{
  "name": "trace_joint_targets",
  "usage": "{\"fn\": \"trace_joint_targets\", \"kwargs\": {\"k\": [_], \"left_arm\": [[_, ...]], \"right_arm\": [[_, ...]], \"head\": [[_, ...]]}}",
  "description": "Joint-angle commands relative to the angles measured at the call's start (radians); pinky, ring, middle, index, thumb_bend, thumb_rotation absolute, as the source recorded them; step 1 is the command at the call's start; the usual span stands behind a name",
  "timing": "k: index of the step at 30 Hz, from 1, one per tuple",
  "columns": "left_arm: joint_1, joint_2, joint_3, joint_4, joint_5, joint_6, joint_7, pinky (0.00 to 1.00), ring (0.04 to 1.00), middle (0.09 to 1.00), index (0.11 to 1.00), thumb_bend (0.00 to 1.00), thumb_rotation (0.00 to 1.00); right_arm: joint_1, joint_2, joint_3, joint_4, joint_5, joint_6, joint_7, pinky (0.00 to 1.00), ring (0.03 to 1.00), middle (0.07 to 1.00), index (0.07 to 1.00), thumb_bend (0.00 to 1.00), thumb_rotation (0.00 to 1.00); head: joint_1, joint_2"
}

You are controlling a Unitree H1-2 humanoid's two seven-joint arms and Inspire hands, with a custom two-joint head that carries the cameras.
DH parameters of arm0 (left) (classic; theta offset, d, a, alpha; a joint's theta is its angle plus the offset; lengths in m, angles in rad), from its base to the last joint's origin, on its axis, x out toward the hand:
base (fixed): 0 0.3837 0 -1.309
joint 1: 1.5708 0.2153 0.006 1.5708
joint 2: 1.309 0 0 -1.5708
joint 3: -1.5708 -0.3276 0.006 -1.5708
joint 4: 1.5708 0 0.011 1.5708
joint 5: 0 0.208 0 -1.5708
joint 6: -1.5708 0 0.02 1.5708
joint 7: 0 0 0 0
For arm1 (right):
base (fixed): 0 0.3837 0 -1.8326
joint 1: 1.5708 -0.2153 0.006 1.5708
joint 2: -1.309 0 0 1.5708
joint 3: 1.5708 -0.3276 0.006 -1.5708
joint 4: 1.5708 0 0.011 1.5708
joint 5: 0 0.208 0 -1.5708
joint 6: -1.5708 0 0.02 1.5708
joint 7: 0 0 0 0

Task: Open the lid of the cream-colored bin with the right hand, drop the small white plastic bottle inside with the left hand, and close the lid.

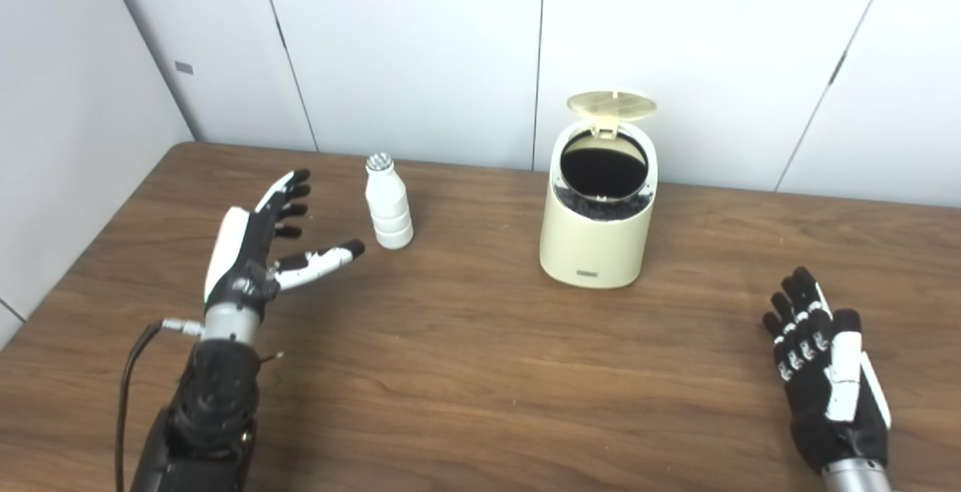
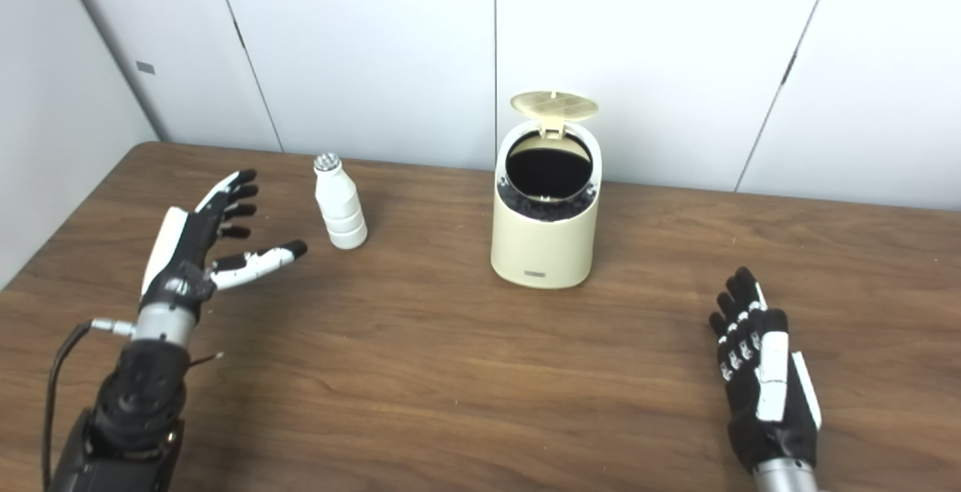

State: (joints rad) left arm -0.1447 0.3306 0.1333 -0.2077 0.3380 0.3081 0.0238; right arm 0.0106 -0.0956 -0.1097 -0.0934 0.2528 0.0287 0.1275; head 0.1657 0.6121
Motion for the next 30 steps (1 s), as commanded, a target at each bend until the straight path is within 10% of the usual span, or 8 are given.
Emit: {"fn": "trace_joint_targets", "kwargs": {"k": [1, 30], "left_arm": [[-0.053, 0.037, -0.011, 0.014, 0.022, -0.022, -0.004, 0.78, 0.834, 0.858, 0.904, 0.88, 0.25], [-0.261, 0.133, -0.200, 0.241, 0.151, -0.027, -0.109, 0.71, 0.819, 0.835, 0.846, 0.93, 0.30]], "right_arm": [[-0.016, 0.001, 0.001, -0.030, -0.004, -0.018, -0.004, 1.00, 1.000, 1.000, 0.986, 0.59, 0.99], [-0.009, 0.020, 0.006, -0.028, 0.000, -0.008, -0.012, 1.00, 1.000, 0.986, 0.963, 0.62, 0.95]], "head": [[-0.001, 0.001], [-0.026, 0.018]]}}
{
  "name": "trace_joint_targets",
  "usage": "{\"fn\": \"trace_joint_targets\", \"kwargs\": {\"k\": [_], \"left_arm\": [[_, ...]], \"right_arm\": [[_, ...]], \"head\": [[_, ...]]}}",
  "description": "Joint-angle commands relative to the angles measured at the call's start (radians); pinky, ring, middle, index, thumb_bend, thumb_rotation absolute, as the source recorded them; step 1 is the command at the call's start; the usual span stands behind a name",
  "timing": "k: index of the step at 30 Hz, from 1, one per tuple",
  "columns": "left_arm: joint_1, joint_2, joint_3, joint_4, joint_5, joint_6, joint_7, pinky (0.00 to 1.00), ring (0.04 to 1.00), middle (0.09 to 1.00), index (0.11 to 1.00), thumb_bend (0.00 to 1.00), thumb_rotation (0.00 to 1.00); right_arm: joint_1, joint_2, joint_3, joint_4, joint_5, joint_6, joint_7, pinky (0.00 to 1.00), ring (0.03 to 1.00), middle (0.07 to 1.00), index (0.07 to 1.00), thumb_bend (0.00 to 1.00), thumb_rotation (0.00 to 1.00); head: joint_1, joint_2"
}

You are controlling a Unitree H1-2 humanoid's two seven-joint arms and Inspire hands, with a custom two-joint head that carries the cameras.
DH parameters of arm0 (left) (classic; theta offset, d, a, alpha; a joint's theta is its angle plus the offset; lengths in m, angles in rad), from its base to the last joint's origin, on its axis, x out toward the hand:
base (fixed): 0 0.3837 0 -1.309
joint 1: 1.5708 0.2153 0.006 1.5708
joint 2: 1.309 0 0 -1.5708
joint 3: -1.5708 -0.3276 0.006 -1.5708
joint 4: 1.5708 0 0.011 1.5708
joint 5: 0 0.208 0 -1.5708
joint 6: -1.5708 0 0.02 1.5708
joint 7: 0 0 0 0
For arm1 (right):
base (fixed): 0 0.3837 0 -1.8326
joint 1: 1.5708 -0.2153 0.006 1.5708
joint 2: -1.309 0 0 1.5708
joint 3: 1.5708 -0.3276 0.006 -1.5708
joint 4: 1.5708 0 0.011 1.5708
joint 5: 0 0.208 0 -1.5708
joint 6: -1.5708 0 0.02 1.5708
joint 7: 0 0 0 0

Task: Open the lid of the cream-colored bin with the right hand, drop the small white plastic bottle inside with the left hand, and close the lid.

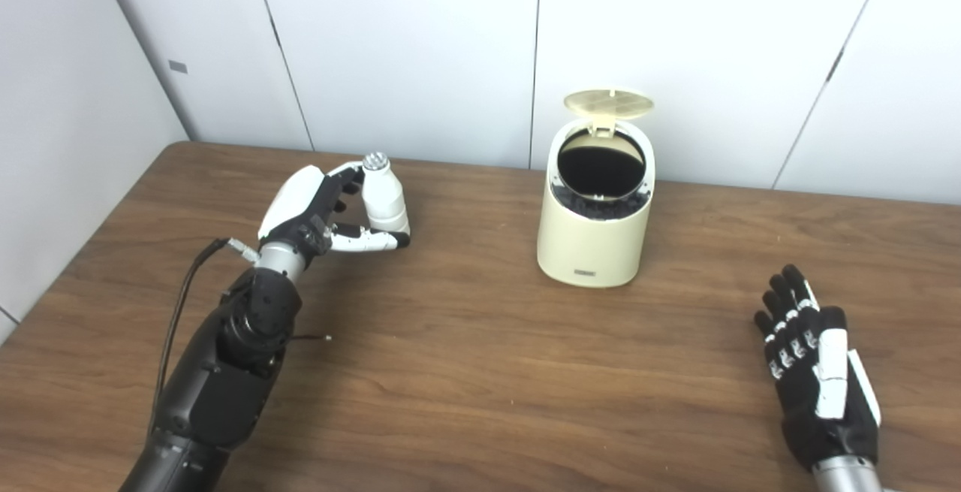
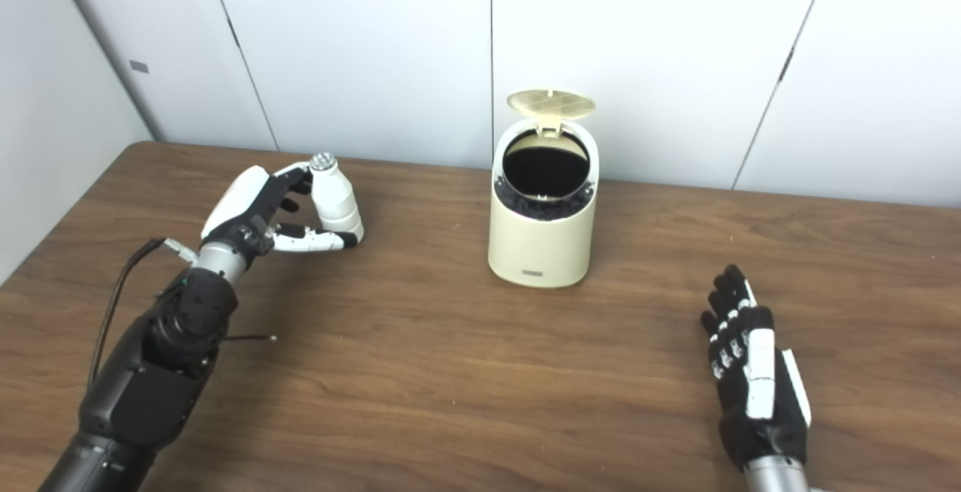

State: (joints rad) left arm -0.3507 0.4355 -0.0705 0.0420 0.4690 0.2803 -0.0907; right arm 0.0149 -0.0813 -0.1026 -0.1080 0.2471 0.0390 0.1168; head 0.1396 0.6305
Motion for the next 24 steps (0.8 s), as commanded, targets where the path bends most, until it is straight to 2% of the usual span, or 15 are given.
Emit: {"fn": "trace_joint_targets", "kwargs": {"k": [1, 4, 7, 12, 14, 18, 24], "left_arm": [[-0.056, 0.028, 0.002, -0.007, 0.024, 0.004, 0.004, 0.69, 0.810, 0.829, 0.840, 0.93, 0.29], [-0.058, 0.029, -0.004, 0.000, 0.030, 0.007, 0.002, 0.67, 0.797, 0.812, 0.826, 0.92, 0.28], [-0.060, 0.029, -0.005, 0.007, 0.034, 0.010, -0.001, 0.71, 0.822, 0.806, 0.814, 0.92, 0.29], [-0.056, 0.025, 0.005, 0.009, 0.018, -0.009, 0.001, 0.70, 0.798, 0.786, 0.810, 0.89, 0.25], [-0.056, 0.019, 0.013, 0.009, 0.008, -0.013, 0.003, 0.69, 0.765, 0.745, 0.796, 0.87, 0.24], [-0.053, 0.010, 0.026, 0.006, -0.017, -0.023, 0.005, 0.62, 0.698, 0.718, 0.767, 0.83, 0.24], [-0.051, -0.026, 0.060, 0.024, -0.060, -0.056, 0.041, 0.49, 0.549, 0.586, 0.672, 0.75, 0.11]], "right_arm": [[-0.015, 0.006, -0.002, -0.011, 0.011, -0.017, 0.000, 1.00, 1.000, 0.984, 0.959, 0.63, 0.94], [-0.016, 0.005, 0.000, -0.013, 0.009, -0.017, 0.002, 1.00, 1.000, 0.985, 0.961, 0.62, 0.94], [-0.016, 0.005, 0.001, -0.015, 0.007, -0.017, 0.001, 1.00, 1.000, 0.986, 0.962, 0.61, 0.94], [-0.016, 0.009, 0.002, -0.018, -0.007, -0.022, -0.008, 1.00, 1.000, 0.978, 0.958, 0.60, 0.95], [-0.017, 0.011, -0.001, -0.018, -0.006, -0.021, -0.011, 1.00, 1.000, 0.972, 0.947, 0.60, 0.94], [-0.018, 0.010, -0.004, -0.020, -0.014, -0.023, -0.020, 1.00, 1.000, 0.971, 0.940, 0.61, 0.94], [-0.020, 0.010, -0.004, -0.012, -0.031, -0.041, -0.026, 1.00, 1.000, 0.981, 0.953, 0.59, 0.96]], "head": [[0.000, 0.000], [-0.001, -0.002], [-0.001, -0.001], [-0.005, -0.001], [-0.006, 0.003], [-0.007, 0.003], [-0.014, 0.002]]}}
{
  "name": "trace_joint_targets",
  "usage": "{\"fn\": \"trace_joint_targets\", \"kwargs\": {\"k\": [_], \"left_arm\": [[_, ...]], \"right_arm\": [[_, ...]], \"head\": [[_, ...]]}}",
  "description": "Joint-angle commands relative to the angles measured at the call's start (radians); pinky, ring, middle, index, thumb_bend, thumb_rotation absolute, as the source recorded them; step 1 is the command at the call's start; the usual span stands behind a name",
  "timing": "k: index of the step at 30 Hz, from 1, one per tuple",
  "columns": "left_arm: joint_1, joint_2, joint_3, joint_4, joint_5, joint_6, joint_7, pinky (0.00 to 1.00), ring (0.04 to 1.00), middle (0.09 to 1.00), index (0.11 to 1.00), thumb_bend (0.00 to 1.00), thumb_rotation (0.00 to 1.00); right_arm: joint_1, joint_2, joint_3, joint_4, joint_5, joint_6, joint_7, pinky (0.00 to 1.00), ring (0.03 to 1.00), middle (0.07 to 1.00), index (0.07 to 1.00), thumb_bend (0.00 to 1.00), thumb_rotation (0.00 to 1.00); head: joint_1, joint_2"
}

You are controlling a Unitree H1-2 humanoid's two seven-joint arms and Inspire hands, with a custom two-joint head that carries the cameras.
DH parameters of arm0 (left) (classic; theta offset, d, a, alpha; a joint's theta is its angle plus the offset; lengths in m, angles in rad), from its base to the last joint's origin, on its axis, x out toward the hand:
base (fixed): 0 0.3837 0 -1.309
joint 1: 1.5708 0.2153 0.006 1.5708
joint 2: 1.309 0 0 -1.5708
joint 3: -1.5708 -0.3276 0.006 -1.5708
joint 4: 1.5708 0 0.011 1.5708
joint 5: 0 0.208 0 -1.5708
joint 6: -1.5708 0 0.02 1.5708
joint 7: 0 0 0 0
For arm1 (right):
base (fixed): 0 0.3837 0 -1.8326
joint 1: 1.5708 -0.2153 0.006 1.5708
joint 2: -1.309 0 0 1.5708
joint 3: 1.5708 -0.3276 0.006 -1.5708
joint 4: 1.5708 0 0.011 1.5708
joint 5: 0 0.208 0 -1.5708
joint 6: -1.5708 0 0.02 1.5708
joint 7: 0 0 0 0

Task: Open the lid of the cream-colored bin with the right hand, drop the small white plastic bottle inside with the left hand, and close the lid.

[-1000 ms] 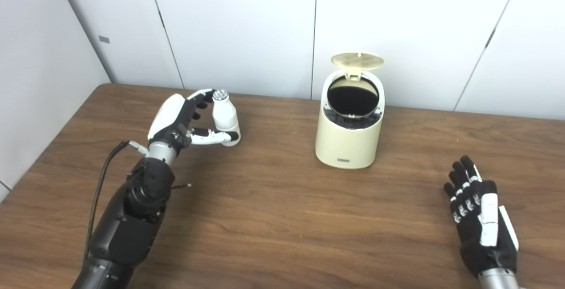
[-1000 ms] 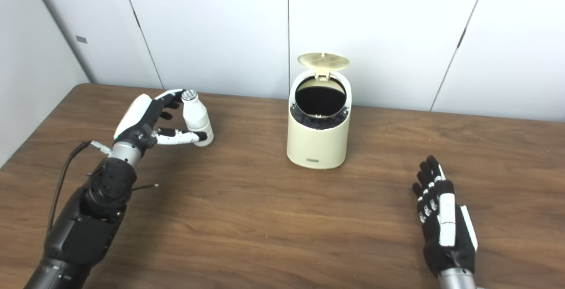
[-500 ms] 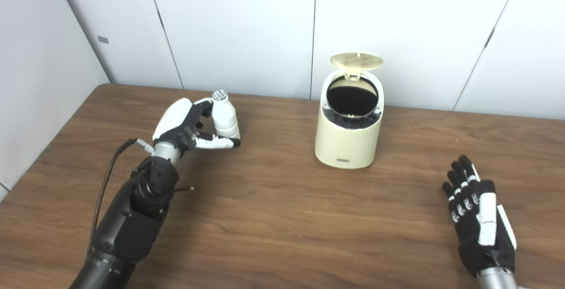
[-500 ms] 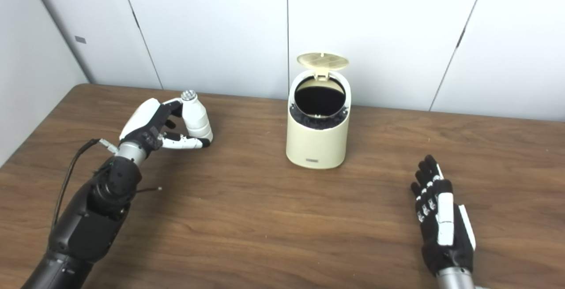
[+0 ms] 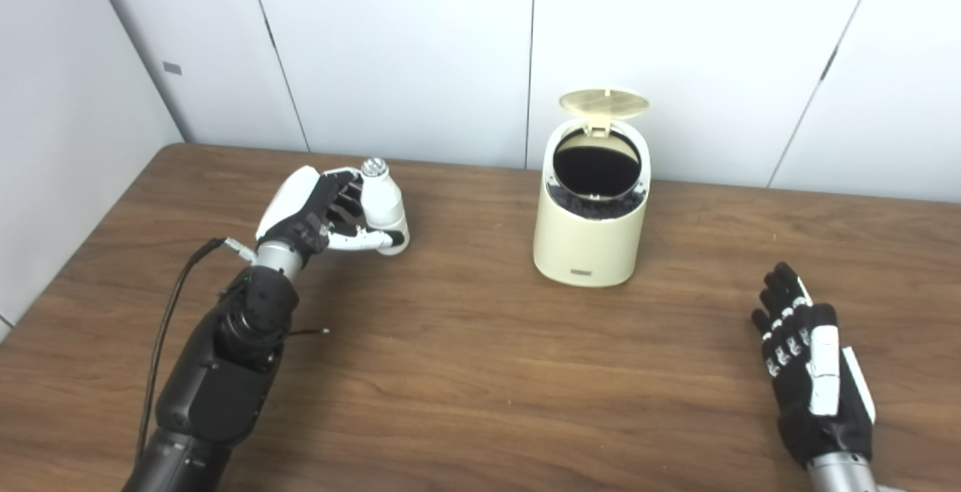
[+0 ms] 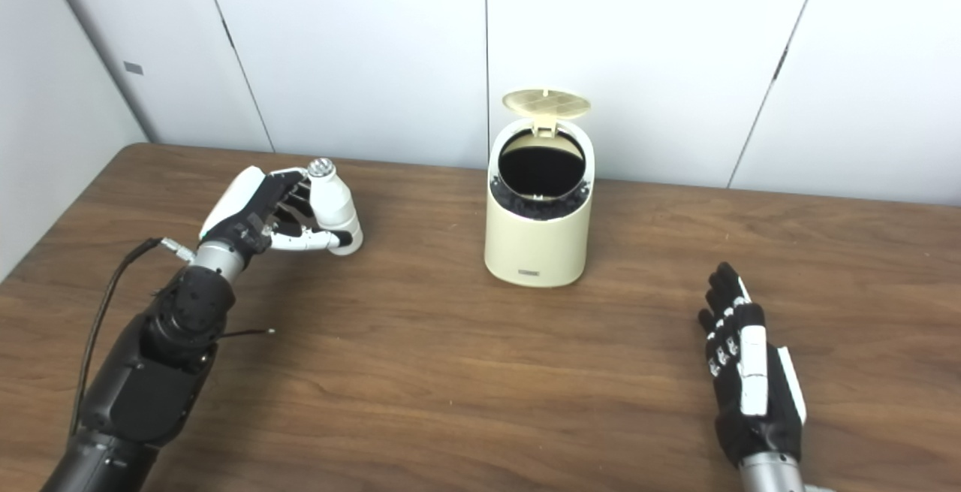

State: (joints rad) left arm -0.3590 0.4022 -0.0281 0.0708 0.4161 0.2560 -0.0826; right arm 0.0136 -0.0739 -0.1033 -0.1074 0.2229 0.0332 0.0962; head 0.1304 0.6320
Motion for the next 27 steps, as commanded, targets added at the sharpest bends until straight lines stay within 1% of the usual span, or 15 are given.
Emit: {"fn": "trace_joint_targets", "kwargs": {"k": [1, 2, 3, 4, 5, 6, 7, 9, 12, 16, 19, 23, 26, 27], "left_arm": [[-0.043, 0.001, 0.020, 0.001, -0.009, -0.041, 0.044, 0.47, 0.525, 0.568, 0.653, 0.74, 0.06], [-0.044, -0.004, 0.023, 0.007, -0.010, -0.052, 0.053, 0.44, 0.509, 0.554, 0.625, 0.72, 0.03], [-0.045, -0.010, 0.026, 0.014, -0.013, -0.061, 0.061, 0.44, 0.505, 0.550, 0.611, 0.71, 0.01], [-0.047, -0.015, 0.029, 0.021, -0.018, -0.073, 0.067, 0.43, 0.500, 0.547, 0.554, 0.62, 0.03], [-0.048, -0.019, 0.032, 0.027, -0.022, -0.082, 0.072, 0.42, 0.494, 0.542, 0.524, 0.57, 0.04], [-0.048, -0.022, 0.033, 0.031, -0.024, -0.087, 0.075, 0.42, 0.491, 0.539, 0.505, 0.54, 0.04], [-0.049, -0.028, 0.037, 0.035, -0.031, -0.097, 0.084, 0.41, 0.490, 0.538, 0.499, 0.53, 0.04], [-0.049, -0.036, 0.042, 0.040, -0.040, -0.109, 0.096, 0.38, 0.447, 0.467, 0.527, 0.52, 0.01], [-0.050, -0.044, 0.045, 0.055, -0.047, -0.145, 0.117, 0.34, 0.401, 0.437, 0.523, 0.52, 0.00], [-0.049, -0.047, 0.045, 0.068, -0.045, -0.178, 0.128, 0.36, 0.419, 0.450, 0.505, 0.52, 0.00], [-0.047, -0.046, 0.045, 0.061, -0.041, -0.178, 0.127, 0.34, 0.400, 0.439, 0.510, 0.52, 0.00], [-0.043, -0.047, 0.048, 0.040, -0.043, -0.173, 0.131, 0.34, 0.397, 0.438, 0.512, 0.52, 0.00], [-0.033, -0.063, 0.062, 0.002, -0.048, -0.169, 0.146, 0.34, 0.396, 0.433, 0.521, 0.52, 0.00], [-0.025, -0.071, 0.063, -0.033, -0.038, -0.170, 0.154, 0.34, 0.397, 0.432, 0.523, 0.52, 0.00]], "right_arm": [[-0.019, 0.002, -0.003, -0.011, -0.010, -0.038, -0.006, 1.00, 1.000, 0.980, 0.952, 0.59, 0.97], [-0.020, 0.002, -0.003, -0.010, -0.012, -0.040, -0.007, 1.00, 1.000, 0.979, 0.950, 0.59, 0.97], [-0.020, 0.003, -0.004, -0.009, -0.010, -0.039, -0.007, 1.00, 1.000, 0.977, 0.947, 0.59, 0.97], [-0.019, 0.003, -0.004, -0.007, -0.006, -0.043, -0.005, 1.00, 1.000, 0.978, 0.945, 0.59, 0.96], [-0.019, 0.004, -0.004, -0.006, -0.004, -0.045, -0.005, 1.00, 1.000, 0.981, 0.947, 0.58, 0.97], [-0.019, 0.004, -0.004, -0.005, -0.003, -0.047, -0.005, 1.00, 1.000, 0.978, 0.946, 0.58, 0.96], [-0.018, 0.004, -0.004, -0.005, 0.000, -0.048, -0.002, 1.00, 1.000, 0.977, 0.945, 0.58, 0.96], [-0.017, 0.003, -0.003, -0.007, 0.003, -0.045, 0.000, 1.00, 1.000, 0.982, 0.951, 0.58, 0.97], [-0.015, 0.003, -0.004, -0.011, 0.000, -0.037, -0.006, 1.00, 1.000, 0.976, 0.940, 0.59, 0.95], [-0.016, -0.002, -0.005, -0.012, 0.007, -0.038, -0.001, 1.00, 1.000, 0.980, 0.940, 0.60, 0.95], [-0.020, -0.004, -0.004, -0.002, -0.004, -0.054, -0.002, 1.00, 1.000, 0.981, 0.944, 0.59, 0.96], [-0.019, -0.006, -0.003, 0.006, -0.002, -0.057, 0.002, 1.00, 1.000, 0.977, 0.951, 0.59, 0.97], [-0.019, -0.006, -0.002, 0.010, -0.004, -0.057, 0.001, 1.00, 1.000, 0.973, 0.948, 0.59, 0.97], [-0.019, -0.003, -0.003, 0.009, 0.002, -0.056, 0.002, 1.00, 1.000, 0.972, 0.948, 0.60, 0.97]], "head": [[-0.004, 0.001], [-0.005, 0.001], [-0.005, 0.000], [-0.007, 0.000], [-0.008, 0.000], [-0.008, 0.000], [-0.008, 0.000], [-0.012, 0.000], [-0.012, 0.001], [-0.013, 0.002], [-0.017, 0.001], [-0.017, 0.001], [-0.031, -0.001], [-0.031, -0.001]]}}
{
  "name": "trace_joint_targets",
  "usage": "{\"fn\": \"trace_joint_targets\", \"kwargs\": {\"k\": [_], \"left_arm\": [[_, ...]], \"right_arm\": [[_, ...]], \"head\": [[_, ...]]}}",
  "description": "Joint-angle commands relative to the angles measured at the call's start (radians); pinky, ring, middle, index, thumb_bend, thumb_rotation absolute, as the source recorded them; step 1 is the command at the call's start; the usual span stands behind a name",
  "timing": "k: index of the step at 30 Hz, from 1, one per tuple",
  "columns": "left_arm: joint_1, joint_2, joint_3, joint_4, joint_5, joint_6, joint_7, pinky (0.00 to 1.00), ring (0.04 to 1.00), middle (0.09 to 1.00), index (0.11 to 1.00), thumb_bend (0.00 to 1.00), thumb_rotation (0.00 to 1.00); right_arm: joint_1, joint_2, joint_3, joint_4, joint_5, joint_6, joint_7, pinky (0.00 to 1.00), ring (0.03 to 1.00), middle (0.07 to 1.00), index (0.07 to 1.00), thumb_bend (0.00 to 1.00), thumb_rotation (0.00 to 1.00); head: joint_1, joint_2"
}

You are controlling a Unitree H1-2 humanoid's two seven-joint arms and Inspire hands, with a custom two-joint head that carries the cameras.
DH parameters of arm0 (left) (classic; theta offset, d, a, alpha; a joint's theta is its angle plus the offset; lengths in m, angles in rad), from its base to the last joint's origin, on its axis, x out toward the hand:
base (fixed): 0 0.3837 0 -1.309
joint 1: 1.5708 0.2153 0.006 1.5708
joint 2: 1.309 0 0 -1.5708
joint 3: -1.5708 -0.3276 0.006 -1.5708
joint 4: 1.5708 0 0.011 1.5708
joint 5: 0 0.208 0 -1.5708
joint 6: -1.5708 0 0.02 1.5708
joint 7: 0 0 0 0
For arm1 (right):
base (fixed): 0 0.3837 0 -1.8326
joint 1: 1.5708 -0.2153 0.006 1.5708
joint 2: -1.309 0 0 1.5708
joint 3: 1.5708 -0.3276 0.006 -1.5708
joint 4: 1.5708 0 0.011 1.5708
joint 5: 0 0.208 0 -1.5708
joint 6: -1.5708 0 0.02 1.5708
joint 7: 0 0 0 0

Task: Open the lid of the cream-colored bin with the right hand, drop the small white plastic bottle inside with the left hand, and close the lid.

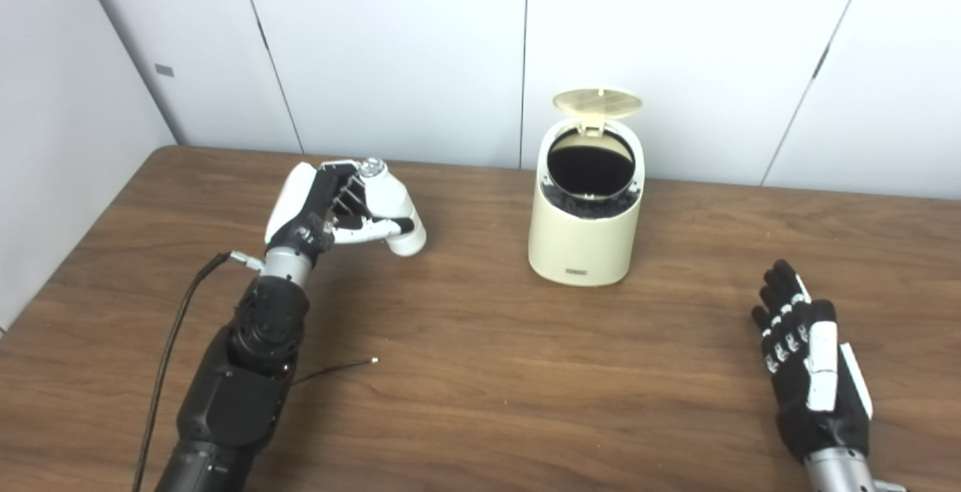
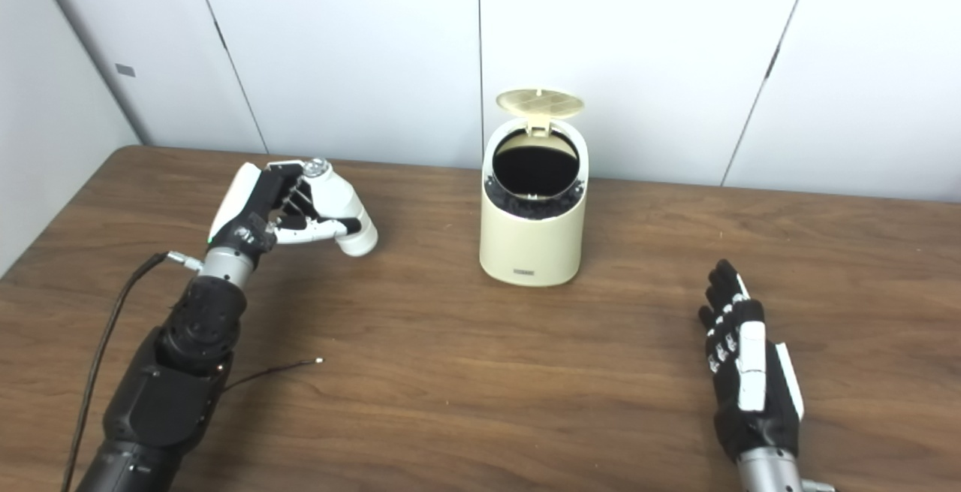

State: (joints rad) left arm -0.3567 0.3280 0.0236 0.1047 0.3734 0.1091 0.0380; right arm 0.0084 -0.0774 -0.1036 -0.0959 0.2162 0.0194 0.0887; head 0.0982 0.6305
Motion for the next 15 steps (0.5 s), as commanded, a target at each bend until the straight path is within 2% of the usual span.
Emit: {"fn": "trace_joint_targets", "kwargs": {"k": [1, 7, 12, 15], "left_arm": [[-0.019, -0.006, 0.011, -0.105, 0.012, -0.027, 0.041, 0.34, 0.396, 0.432, 0.524, 0.51, 0.00], [0.000, -0.071, 0.002, -0.251, 0.078, -0.056, 0.100, 0.30, 0.363, 0.431, 0.527, 0.51, 0.00], [-0.007, -0.108, -0.022, -0.331, 0.131, -0.068, 0.108, 0.34, 0.397, 0.468, 0.518, 0.50, 0.00], [-0.024, -0.122, -0.029, -0.346, 0.134, -0.082, 0.101, 0.32, 0.388, 0.492, 0.528, 0.50, 0.00]], "right_arm": [[-0.013, 0.003, -0.002, -0.005, 0.011, -0.039, 0.008, 1.00, 1.000, 0.971, 0.944, 0.59, 0.96], [-0.015, 0.007, 0.008, -0.004, -0.001, -0.033, 0.006, 1.00, 1.000, 0.971, 0.946, 0.59, 0.97], [-0.016, 0.016, 0.014, 0.000, -0.014, -0.041, -0.002, 1.00, 1.000, 0.963, 0.944, 0.60, 0.95], [-0.018, 0.024, 0.014, -0.003, -0.012, -0.023, -0.009, 1.00, 1.000, 0.954, 0.937, 0.62, 0.94]], "head": [[0.001, 0.001], [-0.035, -0.010], [-0.068, -0.011], [-0.091, -0.014]]}}
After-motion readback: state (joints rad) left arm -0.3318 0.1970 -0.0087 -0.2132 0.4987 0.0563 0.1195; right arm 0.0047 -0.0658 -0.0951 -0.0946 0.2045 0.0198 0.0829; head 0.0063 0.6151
